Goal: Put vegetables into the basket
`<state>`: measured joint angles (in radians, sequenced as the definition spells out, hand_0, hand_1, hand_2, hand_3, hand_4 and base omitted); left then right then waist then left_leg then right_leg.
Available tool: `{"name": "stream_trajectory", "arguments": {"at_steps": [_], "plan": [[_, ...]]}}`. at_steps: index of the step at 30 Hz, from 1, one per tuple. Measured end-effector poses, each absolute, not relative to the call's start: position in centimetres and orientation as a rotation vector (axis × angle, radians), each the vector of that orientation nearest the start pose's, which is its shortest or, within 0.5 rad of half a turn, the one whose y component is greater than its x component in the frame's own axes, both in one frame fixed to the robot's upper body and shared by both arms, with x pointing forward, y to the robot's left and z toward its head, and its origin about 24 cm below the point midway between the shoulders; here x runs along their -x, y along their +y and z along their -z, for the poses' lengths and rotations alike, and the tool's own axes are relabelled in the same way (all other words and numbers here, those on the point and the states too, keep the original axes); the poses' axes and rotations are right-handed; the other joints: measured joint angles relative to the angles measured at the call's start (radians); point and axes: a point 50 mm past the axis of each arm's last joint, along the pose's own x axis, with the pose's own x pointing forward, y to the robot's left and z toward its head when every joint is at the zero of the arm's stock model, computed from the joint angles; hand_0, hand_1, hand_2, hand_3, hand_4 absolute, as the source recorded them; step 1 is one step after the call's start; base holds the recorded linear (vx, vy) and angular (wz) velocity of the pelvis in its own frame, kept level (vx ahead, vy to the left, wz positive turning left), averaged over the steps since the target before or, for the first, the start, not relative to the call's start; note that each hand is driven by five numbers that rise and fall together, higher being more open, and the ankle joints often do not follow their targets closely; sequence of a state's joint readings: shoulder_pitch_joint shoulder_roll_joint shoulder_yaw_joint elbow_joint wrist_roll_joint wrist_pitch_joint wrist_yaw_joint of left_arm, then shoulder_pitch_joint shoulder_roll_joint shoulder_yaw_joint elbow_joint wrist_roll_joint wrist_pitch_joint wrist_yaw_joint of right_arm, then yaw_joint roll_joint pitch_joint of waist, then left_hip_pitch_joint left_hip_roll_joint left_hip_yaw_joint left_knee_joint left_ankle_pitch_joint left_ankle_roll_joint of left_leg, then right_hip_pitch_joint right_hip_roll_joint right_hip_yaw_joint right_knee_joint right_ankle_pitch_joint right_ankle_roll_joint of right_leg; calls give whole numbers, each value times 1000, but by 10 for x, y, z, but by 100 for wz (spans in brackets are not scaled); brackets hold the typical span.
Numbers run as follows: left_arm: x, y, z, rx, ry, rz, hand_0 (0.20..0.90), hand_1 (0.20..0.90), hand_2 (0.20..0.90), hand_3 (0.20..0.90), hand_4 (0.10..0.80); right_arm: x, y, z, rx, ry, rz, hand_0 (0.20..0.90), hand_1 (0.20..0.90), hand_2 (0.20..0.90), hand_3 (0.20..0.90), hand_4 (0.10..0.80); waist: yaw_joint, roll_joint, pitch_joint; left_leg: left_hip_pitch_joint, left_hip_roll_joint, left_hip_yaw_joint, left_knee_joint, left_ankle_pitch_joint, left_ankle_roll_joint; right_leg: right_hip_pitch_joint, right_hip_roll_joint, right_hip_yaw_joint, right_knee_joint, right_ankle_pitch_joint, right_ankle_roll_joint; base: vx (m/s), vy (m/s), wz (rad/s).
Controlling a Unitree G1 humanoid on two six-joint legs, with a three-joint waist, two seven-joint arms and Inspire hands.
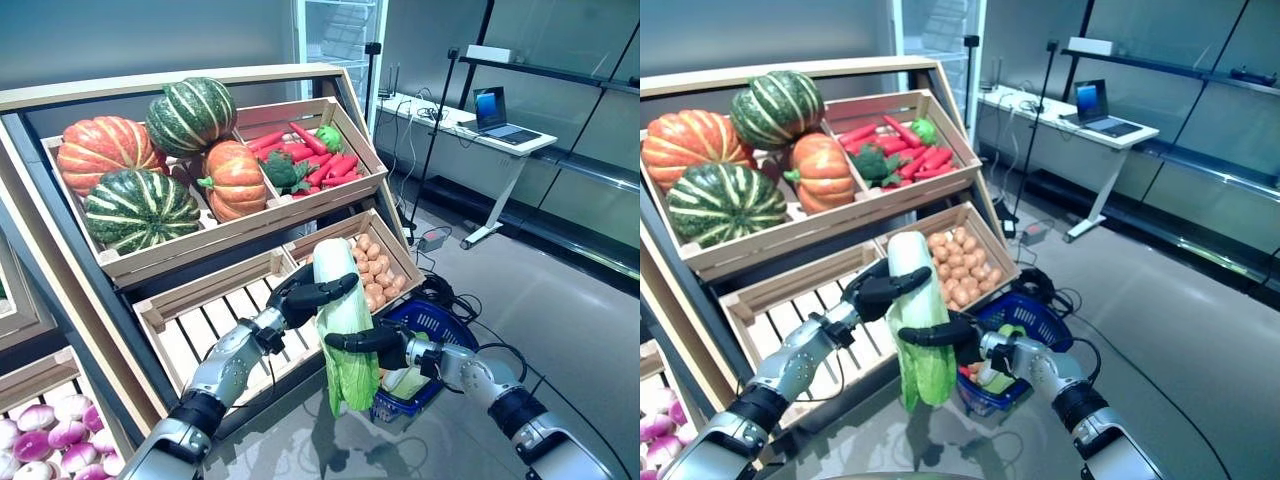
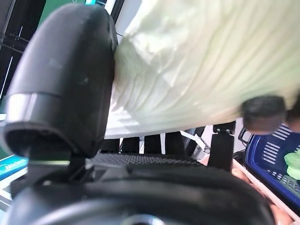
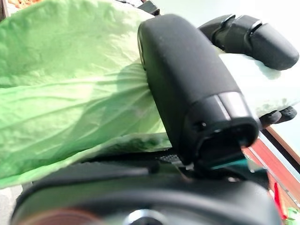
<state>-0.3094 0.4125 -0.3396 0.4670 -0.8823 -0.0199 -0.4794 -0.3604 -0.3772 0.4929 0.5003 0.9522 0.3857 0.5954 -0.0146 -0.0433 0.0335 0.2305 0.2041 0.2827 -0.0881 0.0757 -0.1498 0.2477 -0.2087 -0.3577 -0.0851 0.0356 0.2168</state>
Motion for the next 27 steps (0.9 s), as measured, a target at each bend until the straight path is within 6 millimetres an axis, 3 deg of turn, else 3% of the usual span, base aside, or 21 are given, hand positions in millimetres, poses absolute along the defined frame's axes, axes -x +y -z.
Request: {"name": "stream_trajectory", "arguments": {"at_steps": [5, 14, 20, 22, 23, 27], "plan": [[-292, 148, -20, 518, 206, 601, 900, 900, 900, 900, 800, -268, -115, 17, -535, 660, -805, 300, 300, 300, 300, 400, 1, -1, -1, 0, 0, 8, 0, 0, 0, -9, 0, 13, 0, 3, -1, 1, -4, -5], [-292, 145, -20, 542, 199, 588, 900, 900, 900, 900, 800, -268, -126, 21, -557, 653, -751, 300, 300, 300, 300, 400, -24, -3, -2, 0, 2, 21, 0, 0, 0, -22, 2, 28, 0, 9, -3, 0, -6, -5], [-294, 151, -20, 529, 200, 534, 900, 900, 900, 900, 800, -270, -152, 31, -601, 669, -624, 300, 300, 300, 300, 400, -24, -5, -2, -3, 4, 26, -1, -1, 0, -32, 4, 40, -1, 12, -4, 9, -11, -5], [-296, 154, -22, 532, 180, 514, 900, 900, 900, 900, 800, -270, -162, 36, -629, 673, -563, 300, 300, 300, 300, 400, -24, -5, -2, -4, 4, 27, -1, -1, 0, -34, 4, 42, -1, 12, -4, 0, 0, 0], [-301, 168, -31, 563, 98, 433, 900, 900, 900, 900, 800, -269, -189, 44, -652, 687, -407, 300, 300, 300, 300, 400, -21, -5, -2, -10, 4, 27, -1, -1, 0, -39, 5, 42, -3, 14, -4, 28, -32, 0], [-307, 210, -47, 597, -56, 225, 900, 900, 900, 900, 800, -259, -239, 55, -684, 691, -146, 300, 300, 300, 300, 400, -21, -1, 1, -16, 4, 26, -1, 0, 0, -44, 5, 42, -3, 15, -4, 17, -20, 0]]}}
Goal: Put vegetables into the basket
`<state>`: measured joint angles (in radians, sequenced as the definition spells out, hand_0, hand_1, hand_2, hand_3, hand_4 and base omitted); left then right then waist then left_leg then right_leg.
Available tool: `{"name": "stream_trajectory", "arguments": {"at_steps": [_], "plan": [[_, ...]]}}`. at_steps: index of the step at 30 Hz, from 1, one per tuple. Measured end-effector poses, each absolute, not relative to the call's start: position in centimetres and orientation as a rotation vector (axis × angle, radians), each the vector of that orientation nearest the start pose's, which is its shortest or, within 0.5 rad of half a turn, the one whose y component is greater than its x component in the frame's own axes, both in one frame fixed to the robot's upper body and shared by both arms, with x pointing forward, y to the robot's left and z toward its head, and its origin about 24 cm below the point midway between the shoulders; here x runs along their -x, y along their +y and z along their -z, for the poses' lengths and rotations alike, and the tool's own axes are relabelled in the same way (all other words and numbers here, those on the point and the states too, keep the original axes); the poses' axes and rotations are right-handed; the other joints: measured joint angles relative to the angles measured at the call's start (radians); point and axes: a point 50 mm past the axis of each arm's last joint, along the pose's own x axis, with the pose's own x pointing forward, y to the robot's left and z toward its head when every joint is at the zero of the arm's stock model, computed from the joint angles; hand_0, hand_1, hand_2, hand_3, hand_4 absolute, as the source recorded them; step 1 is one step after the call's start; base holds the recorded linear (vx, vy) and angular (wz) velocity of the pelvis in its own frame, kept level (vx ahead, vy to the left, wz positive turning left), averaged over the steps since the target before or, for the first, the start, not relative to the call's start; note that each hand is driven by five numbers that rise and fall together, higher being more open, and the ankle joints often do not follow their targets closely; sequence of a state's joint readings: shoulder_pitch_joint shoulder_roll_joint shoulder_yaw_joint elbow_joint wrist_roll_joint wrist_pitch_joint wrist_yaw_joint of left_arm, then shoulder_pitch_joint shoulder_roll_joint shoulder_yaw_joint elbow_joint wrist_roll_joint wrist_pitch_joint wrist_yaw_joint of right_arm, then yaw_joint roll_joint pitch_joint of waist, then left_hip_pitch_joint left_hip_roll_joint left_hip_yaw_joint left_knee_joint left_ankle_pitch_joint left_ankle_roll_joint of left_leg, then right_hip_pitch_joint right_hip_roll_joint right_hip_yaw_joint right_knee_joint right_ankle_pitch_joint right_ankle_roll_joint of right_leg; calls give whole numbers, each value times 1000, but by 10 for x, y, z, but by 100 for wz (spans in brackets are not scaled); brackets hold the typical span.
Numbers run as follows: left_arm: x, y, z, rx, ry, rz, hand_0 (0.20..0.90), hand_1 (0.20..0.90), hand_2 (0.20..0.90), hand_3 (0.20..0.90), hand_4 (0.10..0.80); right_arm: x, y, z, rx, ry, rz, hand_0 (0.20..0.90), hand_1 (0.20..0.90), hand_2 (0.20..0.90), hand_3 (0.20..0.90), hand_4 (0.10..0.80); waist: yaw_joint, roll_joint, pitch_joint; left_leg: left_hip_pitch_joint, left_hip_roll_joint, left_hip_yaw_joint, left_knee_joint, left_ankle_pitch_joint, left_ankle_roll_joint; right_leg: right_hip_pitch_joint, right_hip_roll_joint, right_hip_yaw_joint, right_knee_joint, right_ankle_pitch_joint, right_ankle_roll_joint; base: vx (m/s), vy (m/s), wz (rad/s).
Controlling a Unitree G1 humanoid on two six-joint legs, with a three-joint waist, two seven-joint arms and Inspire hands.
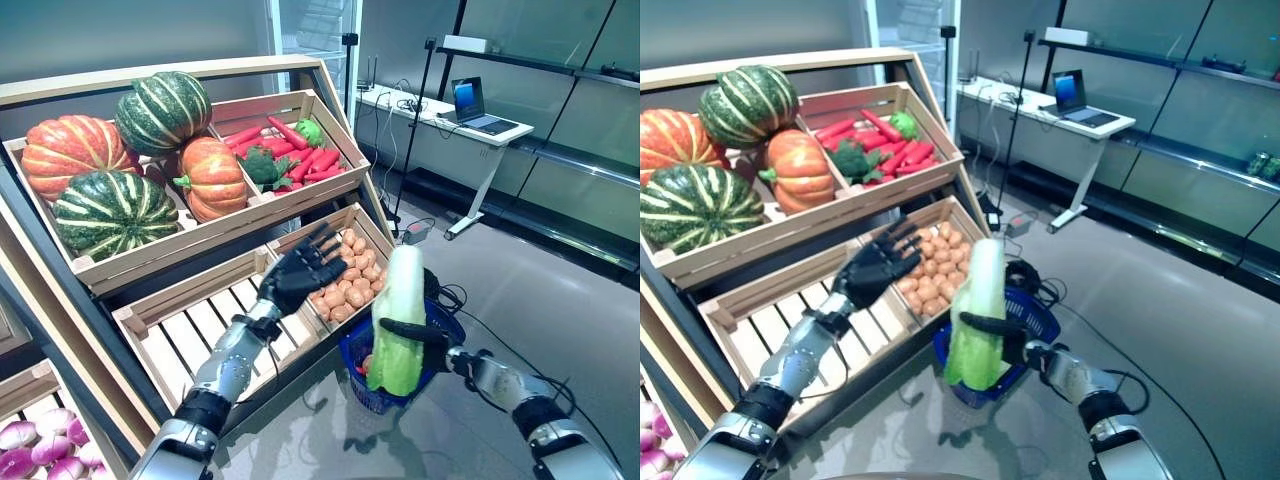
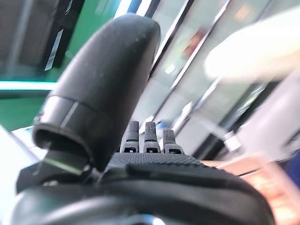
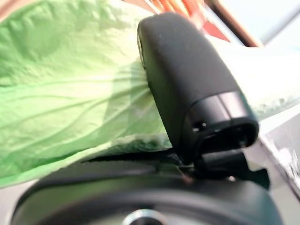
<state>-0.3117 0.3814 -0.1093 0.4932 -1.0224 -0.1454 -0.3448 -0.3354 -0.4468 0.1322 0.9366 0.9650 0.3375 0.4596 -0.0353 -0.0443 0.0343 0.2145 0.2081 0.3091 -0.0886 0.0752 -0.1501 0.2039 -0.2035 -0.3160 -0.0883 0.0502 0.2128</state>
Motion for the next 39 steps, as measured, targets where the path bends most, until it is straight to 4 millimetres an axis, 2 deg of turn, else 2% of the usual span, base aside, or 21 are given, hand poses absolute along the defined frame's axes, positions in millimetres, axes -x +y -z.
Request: {"name": "stream_trajectory", "arguments": {"at_steps": [3, 6, 14, 15, 17, 19, 20, 22, 23, 24, 26, 28, 32, 35, 39], "plan": [[-306, 236, -49, 645, -116, 93, 900, 900, 900, 900, 800, -250, -265, 58, -661, 707, -23, 300, 300, 300, 300, 400, 1, 10, 8, -2, 1, -3, 0, 0, 0, -1, 1, -1, 0, 0, 0, 44, -31, 1], [-304, 245, -45, 643, -105, 39, 900, 900, 900, 900, 800, -244, -272, 63, -663, 726, 46, 300, 300, 300, 300, 400, 8, 17, 14, -3, 1, -5, 0, 0, 0, -1, 1, -2, 0, 0, 0, 63, -38, 2], [-302, 247, -32, 430, 6, -32, 900, 900, 900, 900, 800, -244, -268, 71, -681, 712, 197, 300, 300, 300, 300, 400, 27, 33, 32, -11, 1, -16, 0, 1, -1, -1, 1, -13, -1, 0, -1, 57, -16, 4], [-302, 244, -31, 337, 31, -17, 900, 900, 900, 900, 800, -245, -267, 73, -663, 699, 263, 300, 300, 300, 300, 400, 31, 37, 48, -16, 0, -32, 0, 1, -2, 0, 1, -19, 0, 0, -1, -10, 12, 8], [-302, 239, -31, 288, 46, 3, 900, 900, 900, 900, 800, -246, -267, 73, -647, 684, 303, 300, 300, 300, 300, 400, 52, 42, 64, -22, 0, -33, 0, 1, -2, -3, 2, -22, -1, 0, -1, -294, 29, 5], [-305, 231, -33, 251, 56, 43, 900, 900, 900, 900, 800, -257, -267, 66, -614, 658, 352, 300, 300, 300, 300, 400, 59, 52, 82, -74, 0, -59, 1, 11, 1, -52, 1, -26, 10, 3, -6, -567, 54, 8], [-310, 227, -38, 236, 46, 67, 900, 900, 900, 900, 800, -274, -269, 52, -598, 614, 366, 300, 300, 300, 300, 400, 59, 64, 108, -136, 1, -68, 20, 25, 5, -123, -2, -27, 44, 7, -11, -515, 67, 17], [-339, 209, -69, 209, -22, 135, 900, 900, 900, 900, 800, -324, -283, -5, -570, 454, 384, 300, 300, 300, 300, 400, 61, 97, 242, -294, 0, -113, 117, 30, 20, -261, -28, -29, 149, 3, -25, -428, 76, 26], [-346, 203, -78, 204, -44, 156, 900, 900, 900, 900, 800, -340, -286, -28, -564, 395, 384, 300, 300, 300, 300, 400, 63, 107, 294, -329, -1, -115, 132, 38, 26, -298, -32, -28, 173, 6, -30, -303, 56, 16], [-350, 200, -84, 213, -58, 165, 900, 900, 900, 900, 800, -350, -286, -43, -564, 352, 372, 300, 300, 300, 300, 400, 63, 108, 329, -357, -1, -117, 159, 37, 27, -329, -43, -28, 210, -2, -38, -293, 51, 7], [-359, 194, -102, 225, -114, 187, 900, 900, 900, 900, 800, -373, -281, -84, -604, 206, 339, 300, 300, 300, 300, 400, 64, 105, 440, -438, -3, -118, 266, 8, 42, -426, -82, -30, 362, -56, -52, -187, 40, 7], [-359, 194, -105, 223, -133, 183, 900, 900, 900, 900, 800, -379, -281, -99, -639, 145, 336, 300, 300, 300, 300, 400, 68, 104, 469, -524, -7, -131, 357, -27, 45, -513, -115, -22, 473, -105, -64, -51, 17, 13], [-357, 198, -103, 217, -125, 142, 900, 900, 900, 900, 800, -376, -289, -97, -629, 151, 379, 300, 300, 300, 300, 400, 86, 110, 486, -635, -17, -170, 498, -81, 49, -617, -162, -9, 638, -182, -68, -76, 9, 21], [-356, 202, -114, 179, -161, 144, 900, 900, 900, 900, 800, -375, -301, -109, -607, 113, 398, 300, 300, 300, 300, 400, 113, 116, 491, -739, -18, -175, 622, -119, 50, -728, -200, 18, 777, -233, -70, -75, 1, 8], [-355, 204, -118, 204, -182, 130, 900, 900, 900, 900, 800, -377, -305, -119, -601, 89, 410, 300, 300, 300, 300, 400, 121, 116, 491, -826, -16, -200, 719, -150, 44, -812, -219, 33, 882, -280, -79, -56, -23, 10]]}}
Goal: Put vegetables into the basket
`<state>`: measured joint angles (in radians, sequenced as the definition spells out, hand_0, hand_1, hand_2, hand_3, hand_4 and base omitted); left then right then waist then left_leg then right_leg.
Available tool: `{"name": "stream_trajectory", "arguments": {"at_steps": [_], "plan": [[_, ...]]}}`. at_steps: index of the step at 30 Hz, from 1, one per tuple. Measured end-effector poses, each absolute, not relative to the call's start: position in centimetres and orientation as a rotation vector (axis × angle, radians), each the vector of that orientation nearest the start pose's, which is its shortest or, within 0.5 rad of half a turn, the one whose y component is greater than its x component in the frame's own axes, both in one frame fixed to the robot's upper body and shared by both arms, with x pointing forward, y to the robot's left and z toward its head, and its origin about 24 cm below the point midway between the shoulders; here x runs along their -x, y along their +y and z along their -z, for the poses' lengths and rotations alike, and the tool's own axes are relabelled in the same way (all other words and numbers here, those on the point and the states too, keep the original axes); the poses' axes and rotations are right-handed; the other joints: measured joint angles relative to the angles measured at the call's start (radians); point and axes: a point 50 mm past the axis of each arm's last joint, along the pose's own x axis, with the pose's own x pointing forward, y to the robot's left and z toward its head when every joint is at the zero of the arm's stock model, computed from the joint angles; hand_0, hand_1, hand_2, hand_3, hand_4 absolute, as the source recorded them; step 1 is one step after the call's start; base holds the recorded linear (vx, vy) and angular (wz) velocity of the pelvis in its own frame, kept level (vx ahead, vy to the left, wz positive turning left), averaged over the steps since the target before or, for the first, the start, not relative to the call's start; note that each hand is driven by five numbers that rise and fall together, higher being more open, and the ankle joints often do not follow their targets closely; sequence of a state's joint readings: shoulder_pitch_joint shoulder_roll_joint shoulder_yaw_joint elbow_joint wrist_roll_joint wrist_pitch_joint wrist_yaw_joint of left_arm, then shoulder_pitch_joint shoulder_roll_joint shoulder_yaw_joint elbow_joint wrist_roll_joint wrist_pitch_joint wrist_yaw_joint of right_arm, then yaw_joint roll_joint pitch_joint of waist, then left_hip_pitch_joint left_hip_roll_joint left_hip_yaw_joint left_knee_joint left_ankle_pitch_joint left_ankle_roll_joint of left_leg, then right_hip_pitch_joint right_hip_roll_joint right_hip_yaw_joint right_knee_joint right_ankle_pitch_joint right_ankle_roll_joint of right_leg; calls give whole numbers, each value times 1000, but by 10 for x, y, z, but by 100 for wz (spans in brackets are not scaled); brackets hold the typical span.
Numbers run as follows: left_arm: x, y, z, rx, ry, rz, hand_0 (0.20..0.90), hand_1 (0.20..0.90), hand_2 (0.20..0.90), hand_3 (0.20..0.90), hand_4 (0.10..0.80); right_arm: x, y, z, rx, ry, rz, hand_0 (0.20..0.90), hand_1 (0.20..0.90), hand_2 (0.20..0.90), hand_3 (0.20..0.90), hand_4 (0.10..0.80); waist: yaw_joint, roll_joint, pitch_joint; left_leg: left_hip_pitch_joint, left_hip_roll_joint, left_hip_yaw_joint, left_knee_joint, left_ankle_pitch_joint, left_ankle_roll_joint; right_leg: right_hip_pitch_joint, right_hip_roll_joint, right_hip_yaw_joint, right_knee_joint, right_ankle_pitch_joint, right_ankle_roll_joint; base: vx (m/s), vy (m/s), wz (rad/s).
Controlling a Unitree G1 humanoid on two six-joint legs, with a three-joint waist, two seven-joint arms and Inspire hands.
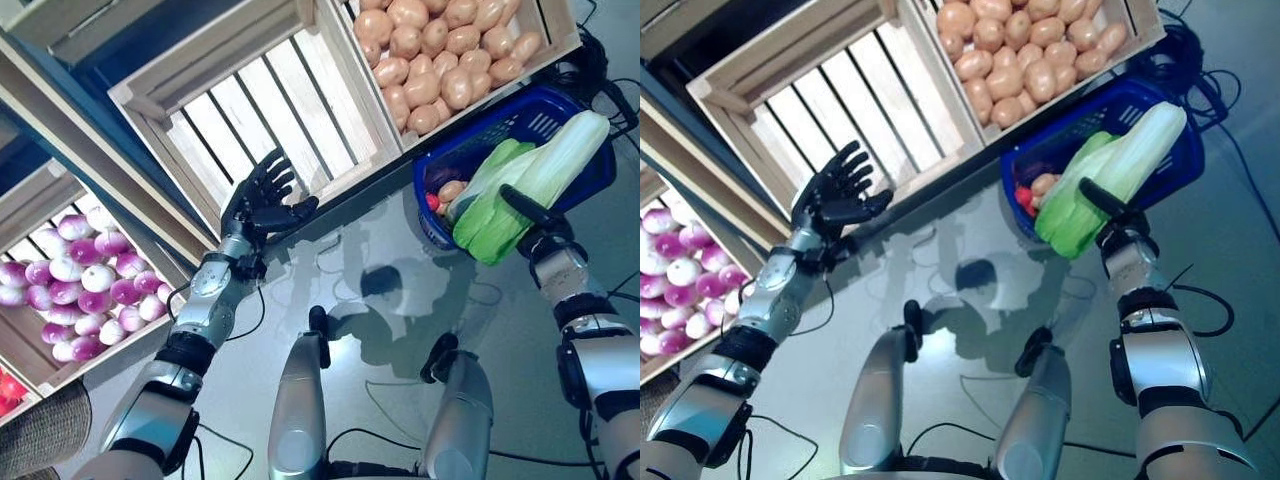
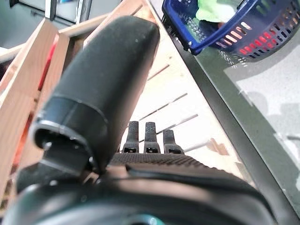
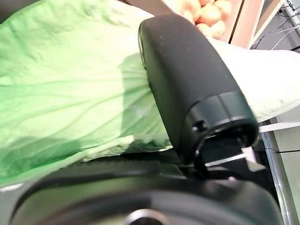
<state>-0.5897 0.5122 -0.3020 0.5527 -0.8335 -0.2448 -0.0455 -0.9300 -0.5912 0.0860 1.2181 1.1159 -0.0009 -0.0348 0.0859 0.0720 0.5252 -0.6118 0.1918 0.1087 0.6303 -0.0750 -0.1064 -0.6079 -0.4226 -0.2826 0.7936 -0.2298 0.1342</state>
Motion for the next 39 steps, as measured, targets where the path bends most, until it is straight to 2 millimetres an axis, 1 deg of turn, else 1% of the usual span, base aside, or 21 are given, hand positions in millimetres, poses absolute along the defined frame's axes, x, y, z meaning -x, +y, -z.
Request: {"name": "stream_trajectory", "arguments": {"at_steps": [2, 4, 6, 7, 8, 11, 13, 14, 16, 23, 27, 32, 36, 39], "plan": [[-353, 201, -124, 214, -211, 147, 900, 900, 900, 900, 800, -381, -307, -133, -599, 55, 409, 300, 300, 300, 300, 400, -2, 1, 0, -49, 0, -9, 29, -5, 3, -51, -7, 6, 40, -16, -15, -60, -43, 6], [-352, 193, -133, 223, -248, 182, 900, 900, 900, 900, 800, -382, -312, -145, -591, 22, 414, 300, 300, 300, 300, 400, -2, 1, 0, -98, 4, -26, 56, -6, 0, -93, -7, 5, 78, -29, -25, -56, -57, 11], [-351, 190, -137, 232, -269, 199, 900, 900, 900, 900, 800, -384, -314, -156, -590, -11, 416, 300, 300, 300, 300, 400, 0, 1, 0, -129, 9, -33, 76, -8, -3, -125, -8, 7, 105, -37, -34, -38, -39, 1], [-350, 189, -137, 233, -271, 202, 900, 900, 900, 900, 800, -385, -313, -162, -592, -32, 417, 900, 900, 900, 900, 800, -2, 1, 0, -140, 11, -35, 81, -6, -5, -139, -8, 8, 115, -40, -38, -31, -24, -2], [-350, 188, -137, 230, -267, 204, 900, 900, 900, 900, 800, -386, -313, -164, -592, -39, 419, 900, 900, 900, 900, 800, -2, 1, 0, -144, 13, -36, 85, -6, -6, -146, -7, 10, 124, -43, -41, -46, -22, -1], [-349, 186, -137, 225, -268, 212, 900, 900, 900, 900, 800, -388, -314, -181, -580, -81, 424, 900, 900, 900, 900, 800, -1, 1, 0, -179, 18, -44, 110, -9, -12, -188, -5, 23, 164, -59, -50, -11, -3, 0], [-349, 186, -136, 239, -263, 209, 900, 900, 900, 900, 800, -388, -315, -184, -581, -95, 437, 900, 900, 900, 900, 800, -2, 1, 0, -191, 23, -49, 123, -11, -17, -201, -4, 22, 178, -67, -57, 0, 2, -2], [-349, 186, -136, 244, -261, 206, 900, 900, 900, 900, 800, -388, -316, -184, -579, -97, 450, 900, 900, 900, 900, 800, -1, 1, 0, -197, 29, -52, 129, -15, -22, -205, -2, 21, 186, -70, -58, 5, 7, -4], [-349, 187, -136, 257, -261, 204, 900, 900, 900, 900, 800, -387, -317, -183, -578, -87, 485, 900, 900, 900, 900, 800, -4, 1, 0, -197, 33, -53, 131, -16, -24, -206, 3, 21, 187, -71, -58, 3, 5, -3], [-349, 188, -137, 280, -279, 199, 900, 900, 900, 900, 800, -385, -322, -183, -572, -73, 566, 900, 900, 900, 900, 800, -5, 1, 0, -183, 35, -51, 124, -16, -24, -196, 6, 22, 183, -69, -56, 0, 0, 0], [-349, 188, -138, 282, -287, 206, 900, 900, 900, 900, 800, -385, -322, -182, -550, -63, 570, 900, 900, 900, 900, 800, -4, 1, 0, -147, 35, -49, 108, -15, -24, -159, 12, 21, 166, -69, -56, 0, 0, 0], [-346, 191, -131, 317, -273, 208, 900, 900, 900, 900, 800, -385, -321, -183, -548, -66, 568, 900, 900, 900, 900, 800, -4, 0, 0, -93, 39, -41, 81, -14, -25, -109, 22, 19, 138, -67, -53, 5, 3, -2], [-343, 192, -126, 317, -261, 216, 900, 900, 900, 900, 800, -385, -322, -185, -549, -71, 564, 900, 900, 900, 900, 800, -4, 0, -1, -73, 43, -37, 68, -13, -27, -90, 21, 10, 133, -67, -53, 0, 0, 0], [-340, 194, -119, 322, -241, 216, 900, 900, 900, 900, 800, -385, -322, -180, -548, -49, 557, 900, 900, 900, 900, 800, -5, 0, 0, -25, 50, -34, 53, -13, -28, -41, 28, -1, 112, -67, -52, 38, 20, -3]]}}
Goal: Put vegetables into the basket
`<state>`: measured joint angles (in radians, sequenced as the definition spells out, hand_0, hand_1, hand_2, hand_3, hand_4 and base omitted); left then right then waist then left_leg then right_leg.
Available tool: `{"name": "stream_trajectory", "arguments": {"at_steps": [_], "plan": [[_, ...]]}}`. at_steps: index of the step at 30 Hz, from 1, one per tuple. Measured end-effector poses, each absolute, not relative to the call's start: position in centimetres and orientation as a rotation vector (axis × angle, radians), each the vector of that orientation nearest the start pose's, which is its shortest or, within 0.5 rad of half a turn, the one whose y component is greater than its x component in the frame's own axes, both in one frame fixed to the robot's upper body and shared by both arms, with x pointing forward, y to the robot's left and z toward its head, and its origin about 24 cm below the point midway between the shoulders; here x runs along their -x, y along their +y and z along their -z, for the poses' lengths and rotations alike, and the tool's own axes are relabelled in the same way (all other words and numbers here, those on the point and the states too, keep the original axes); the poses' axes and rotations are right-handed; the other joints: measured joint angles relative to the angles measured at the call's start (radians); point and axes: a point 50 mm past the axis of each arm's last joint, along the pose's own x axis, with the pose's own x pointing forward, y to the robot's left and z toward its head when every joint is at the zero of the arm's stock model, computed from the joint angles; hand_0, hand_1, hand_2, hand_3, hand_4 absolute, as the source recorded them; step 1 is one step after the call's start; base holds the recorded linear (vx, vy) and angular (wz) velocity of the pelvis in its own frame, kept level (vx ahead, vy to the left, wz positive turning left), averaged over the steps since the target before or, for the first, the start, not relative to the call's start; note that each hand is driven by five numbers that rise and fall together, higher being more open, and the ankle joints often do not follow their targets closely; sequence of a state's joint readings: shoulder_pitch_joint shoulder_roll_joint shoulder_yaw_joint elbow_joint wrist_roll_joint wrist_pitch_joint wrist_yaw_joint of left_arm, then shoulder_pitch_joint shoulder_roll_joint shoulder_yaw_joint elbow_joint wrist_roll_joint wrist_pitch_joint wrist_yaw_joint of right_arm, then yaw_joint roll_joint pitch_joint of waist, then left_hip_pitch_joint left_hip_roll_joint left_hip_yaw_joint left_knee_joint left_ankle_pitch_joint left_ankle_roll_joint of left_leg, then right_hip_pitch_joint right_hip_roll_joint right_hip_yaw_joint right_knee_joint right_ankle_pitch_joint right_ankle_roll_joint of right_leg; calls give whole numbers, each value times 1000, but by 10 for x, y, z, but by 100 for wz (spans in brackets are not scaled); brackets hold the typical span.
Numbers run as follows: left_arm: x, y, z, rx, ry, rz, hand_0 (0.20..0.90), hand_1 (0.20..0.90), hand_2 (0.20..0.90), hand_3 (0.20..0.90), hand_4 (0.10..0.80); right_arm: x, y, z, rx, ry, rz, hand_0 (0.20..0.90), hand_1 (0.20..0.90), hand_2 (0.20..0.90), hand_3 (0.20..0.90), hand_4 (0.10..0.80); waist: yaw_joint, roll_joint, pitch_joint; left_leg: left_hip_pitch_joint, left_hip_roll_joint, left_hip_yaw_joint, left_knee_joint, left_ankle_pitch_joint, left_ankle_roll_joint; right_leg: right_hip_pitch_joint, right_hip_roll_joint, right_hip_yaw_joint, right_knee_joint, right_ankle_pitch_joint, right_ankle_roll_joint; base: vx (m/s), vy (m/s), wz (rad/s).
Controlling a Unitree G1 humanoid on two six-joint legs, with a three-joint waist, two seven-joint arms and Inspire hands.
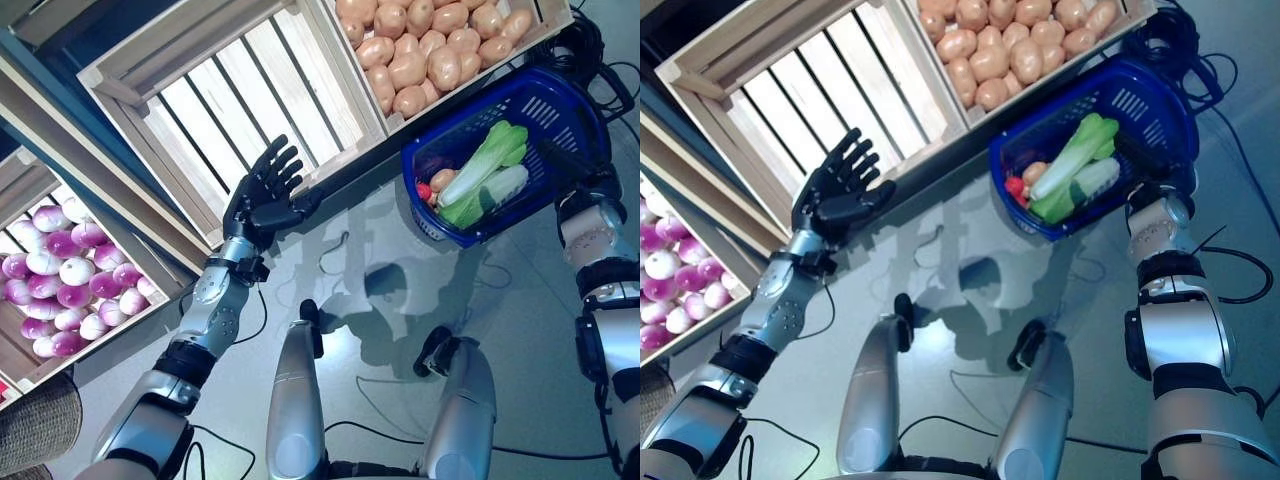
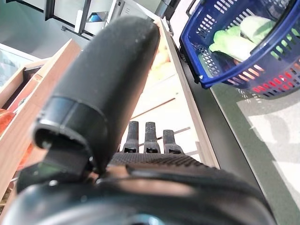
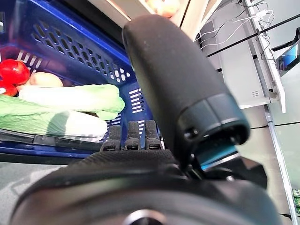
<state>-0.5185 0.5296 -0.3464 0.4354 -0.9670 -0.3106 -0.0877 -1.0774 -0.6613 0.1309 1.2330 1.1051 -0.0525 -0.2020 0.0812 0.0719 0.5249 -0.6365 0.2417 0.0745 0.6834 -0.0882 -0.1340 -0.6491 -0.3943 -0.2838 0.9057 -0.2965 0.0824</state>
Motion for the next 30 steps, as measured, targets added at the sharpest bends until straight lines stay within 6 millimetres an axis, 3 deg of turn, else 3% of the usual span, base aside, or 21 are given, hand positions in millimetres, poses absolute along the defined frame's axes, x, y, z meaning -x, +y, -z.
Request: {"name": "stream_trajectory", "arguments": {"at_steps": [3, 9, 12, 14, 16, 21, 24, 25, 30], "plan": [[-338, 197, -107, 326, -206, 201, 900, 900, 900, 900, 800, -380, -324, -163, -539, -10, 554, 900, 900, 900, 900, 800, 1, -1, -1, 105, 2, 12, -71, 8, -11, 96, 11, -9, -54, 1, -1, 89, 8, -6], [-328, 203, -87, 251, -153, 160, 900, 900, 900, 900, 800, -363, -316, -98, -557, 120, 533, 900, 900, 900, 900, 800, -3, -23, -30, 349, 5, 57, -324, 82, -20, 311, 58, -58, -258, 50, 24, 107, -36, -6], [-322, 195, -71, 208, -114, 143, 900, 900, 900, 900, 800, -348, -293, -48, -593, 230, 478, 900, 900, 900, 900, 800, -9, -31, -63, 466, 5, 79, -448, 113, -29, 428, 88, -88, -381, 85, 52, 144, -42, 2], [-319, 191, -61, 186, -89, 130, 900, 900, 900, 900, 800, -340, -279, -30, -605, 260, 450, 900, 900, 900, 900, 800, -10, -29, -69, 540, 7, 102, -509, 129, -25, 503, 109, -98, -456, 113, 63, 159, -9, -4], [-305, 186, -32, 120, -1, 115, 900, 900, 900, 900, 800, -321, -247, 8, -620, 357, 399, 900, 900, 900, 900, 800, -26, -30, -141, 632, 2, 139, -602, 139, -19, 622, 138, -117, -611, 161, 92, 209, 35, 0], [-267, 190, 11, 8, 142, 113, 900, 900, 900, 900, 800, -270, -206, 59, -572, 460, 332, 900, 900, 900, 900, 800, -32, -56, -293, 743, -38, 178, -704, 137, -11, 775, 150, -111, -827, 230, 128, 130, 50, 3], [-256, 195, 25, -21, 198, 91, 900, 900, 900, 900, 800, -256, -193, 69, -535, 490, 298, 900, 900, 900, 900, 800, -31, -64, -318, 773, -45, 181, -734, 139, -10, 806, 153, -108, -864, 241, 135, 76, 56, -1], [-243, 199, 39, -50, 256, 73, 900, 900, 900, 900, 800, -242, -187, 74, -483, 481, 269, 900, 900, 900, 900, 800, -35, -70, -339, 797, -53, 191, -760, 145, -8, 831, 154, -106, -898, 250, 150, 19, 21, -8], [-200, 206, 83, -130, 462, 54, 900, 900, 900, 900, 800, -202, -173, 97, -300, 574, 186, 900, 900, 900, 900, 800, -58, -94, -394, 808, -56, 207, -771, 146, -9, 848, 162, -99, -945, 274, 152, 4, 14, -7]]}}
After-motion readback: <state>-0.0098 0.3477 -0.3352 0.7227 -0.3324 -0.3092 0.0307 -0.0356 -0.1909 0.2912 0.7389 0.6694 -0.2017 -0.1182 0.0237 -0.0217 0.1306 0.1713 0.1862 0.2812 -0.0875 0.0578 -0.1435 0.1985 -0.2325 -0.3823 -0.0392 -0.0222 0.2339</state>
